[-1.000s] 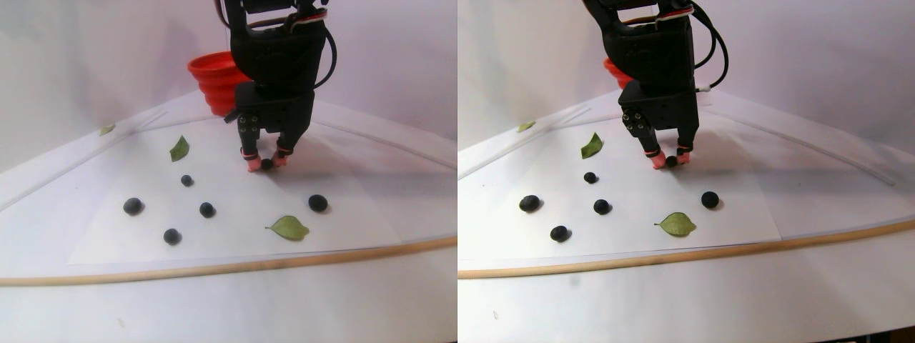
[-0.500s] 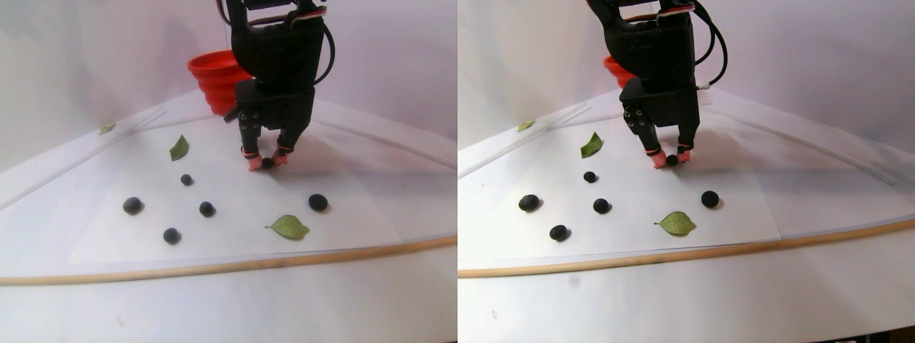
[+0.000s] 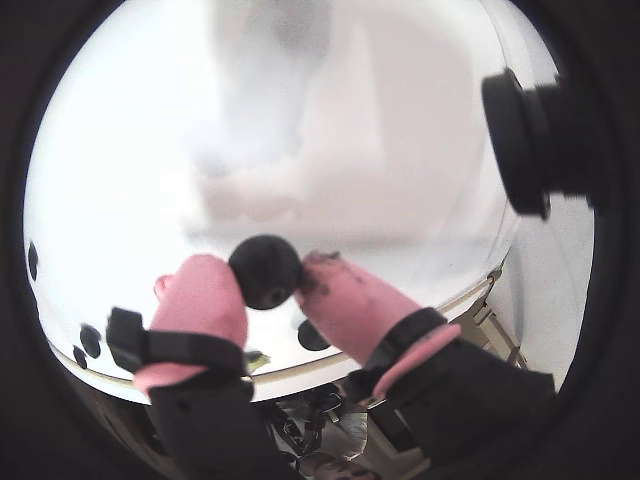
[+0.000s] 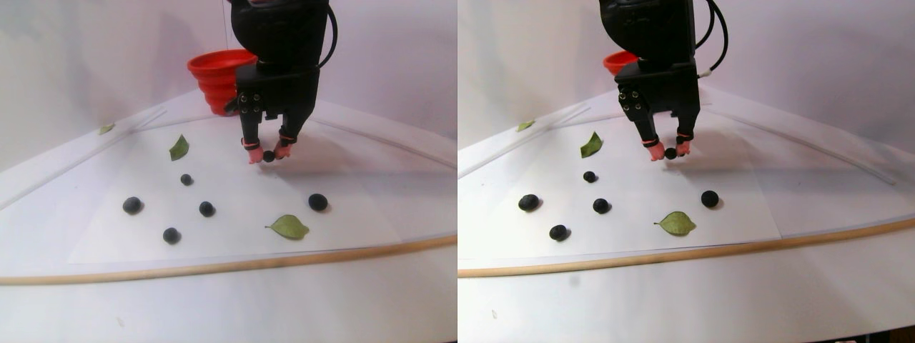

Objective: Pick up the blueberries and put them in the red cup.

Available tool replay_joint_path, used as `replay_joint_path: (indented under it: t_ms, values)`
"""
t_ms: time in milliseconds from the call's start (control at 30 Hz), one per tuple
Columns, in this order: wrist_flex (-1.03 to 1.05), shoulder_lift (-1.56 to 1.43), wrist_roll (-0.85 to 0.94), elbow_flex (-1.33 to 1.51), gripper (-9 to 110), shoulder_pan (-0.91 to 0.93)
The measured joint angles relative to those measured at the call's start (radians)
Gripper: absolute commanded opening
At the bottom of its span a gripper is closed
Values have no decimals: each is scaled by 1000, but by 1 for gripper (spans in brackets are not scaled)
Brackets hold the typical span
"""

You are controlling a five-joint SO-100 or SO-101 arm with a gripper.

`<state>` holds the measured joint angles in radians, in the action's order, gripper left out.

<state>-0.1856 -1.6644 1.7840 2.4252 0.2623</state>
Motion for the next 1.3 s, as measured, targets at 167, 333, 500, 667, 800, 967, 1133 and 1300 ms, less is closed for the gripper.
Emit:
replay_joint_path:
  t_ms: [167,333,500,667,800,967,1133,1300]
  values:
    - [51,-80,0,23,13,-14]
    - [91,-140,0,43,13,-15]
    - [140,-209,0,48,13,-25]
    - [221,-327,0,72,13,-41]
    - [273,-399,0,86,13,-43]
    - [318,-459,-3,89,13,-60]
    - [333,-469,-26,81,13,-80]
    - [337,-469,-29,43,13,-100]
